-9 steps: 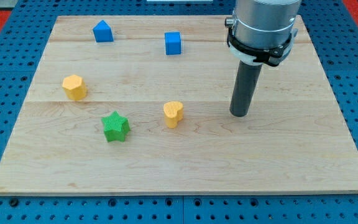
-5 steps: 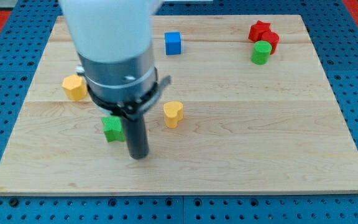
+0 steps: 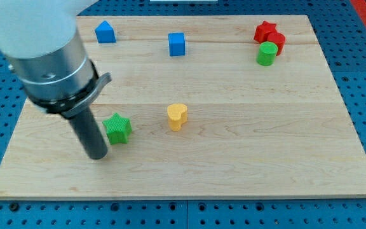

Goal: Push the green star towards the green circle

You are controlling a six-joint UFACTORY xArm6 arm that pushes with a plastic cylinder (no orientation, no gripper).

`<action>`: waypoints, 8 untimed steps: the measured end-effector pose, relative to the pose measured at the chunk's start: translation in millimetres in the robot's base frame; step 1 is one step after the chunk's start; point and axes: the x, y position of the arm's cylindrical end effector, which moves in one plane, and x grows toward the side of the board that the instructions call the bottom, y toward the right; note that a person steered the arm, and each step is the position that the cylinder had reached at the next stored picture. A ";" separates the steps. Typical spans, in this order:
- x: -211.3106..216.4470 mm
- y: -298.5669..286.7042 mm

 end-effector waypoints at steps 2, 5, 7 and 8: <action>-62.3 36.9; -109.6 19.1; -129.8 21.6; -140.7 64.7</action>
